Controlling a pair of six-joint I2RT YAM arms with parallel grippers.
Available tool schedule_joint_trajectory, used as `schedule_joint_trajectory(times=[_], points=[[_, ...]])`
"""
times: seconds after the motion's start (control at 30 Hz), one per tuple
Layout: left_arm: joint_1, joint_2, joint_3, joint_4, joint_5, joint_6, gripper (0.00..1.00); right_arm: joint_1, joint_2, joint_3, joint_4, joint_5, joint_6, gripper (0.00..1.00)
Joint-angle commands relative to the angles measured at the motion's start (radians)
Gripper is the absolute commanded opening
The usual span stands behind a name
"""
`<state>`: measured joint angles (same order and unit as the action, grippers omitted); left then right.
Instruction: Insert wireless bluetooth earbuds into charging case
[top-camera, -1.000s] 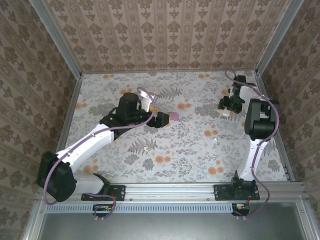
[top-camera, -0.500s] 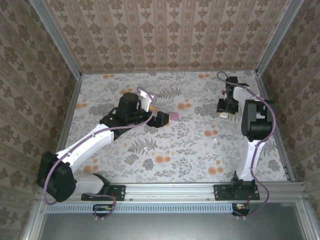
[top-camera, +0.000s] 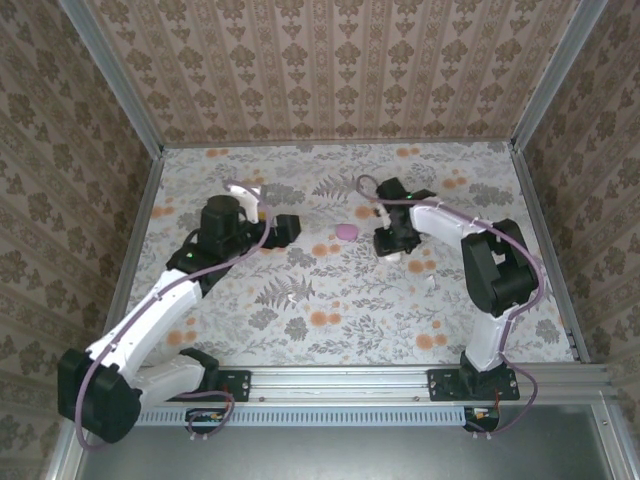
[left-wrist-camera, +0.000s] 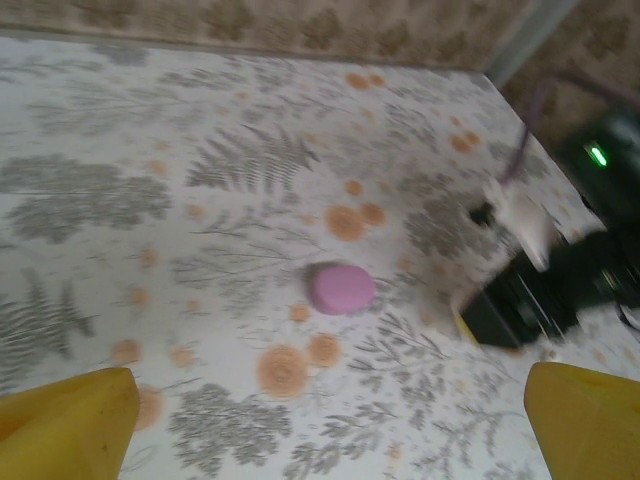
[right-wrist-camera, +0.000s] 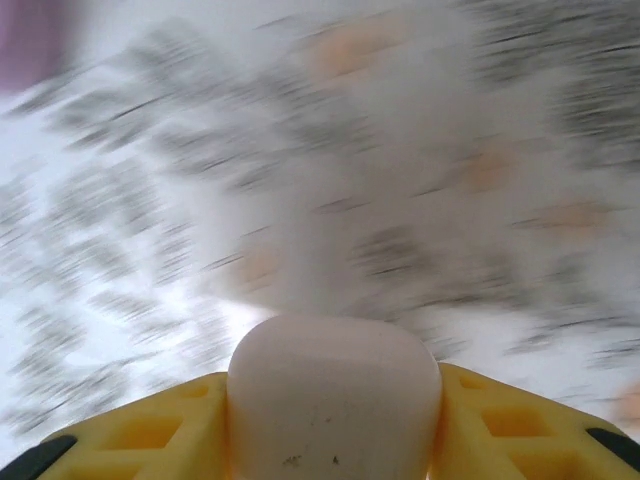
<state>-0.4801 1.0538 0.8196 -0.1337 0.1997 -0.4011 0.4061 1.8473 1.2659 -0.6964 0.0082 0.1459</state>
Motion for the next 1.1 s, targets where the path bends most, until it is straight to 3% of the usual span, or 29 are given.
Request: schedule_joint_trajectory(times=[0.0, 0.17, 0.37, 0.5, 0.77, 1.07], points=[[0.069, -0.076, -0.032, -0.017, -0.036, -0.039, 1.00, 0.081, -0.043, -0.061, 0.013, 0.031, 0.048, 0.48], [0.121, -0.146, -0.056, -0.044, -0.095, -0.054, 1.00, 0.248, -0.080, -0.150, 0.104, 0.064, 0.099, 0.47], [0.129, -0.179, -0.090, 0.000, -0.136, -0.096, 1.00, 0.362, -0.063, -0.181, 0.181, 0.078, 0.104, 0.48], [0.131, -0.182, -0.097, 0.009, -0.133, -0.105, 1.00, 0.383, -0.055, -0.196, 0.187, 0.102, 0.121, 0.48], [0.132, -0.148, -0.073, 0.014, -0.088, -0.070, 1.00, 0.387, -0.119, -0.301, 0.214, 0.128, 0.178, 0.60], [0.132, -0.105, -0.076, 0.052, -0.058, -0.084, 1.00, 0.415, -0.209, -0.412, 0.308, 0.146, 0.168, 0.63]])
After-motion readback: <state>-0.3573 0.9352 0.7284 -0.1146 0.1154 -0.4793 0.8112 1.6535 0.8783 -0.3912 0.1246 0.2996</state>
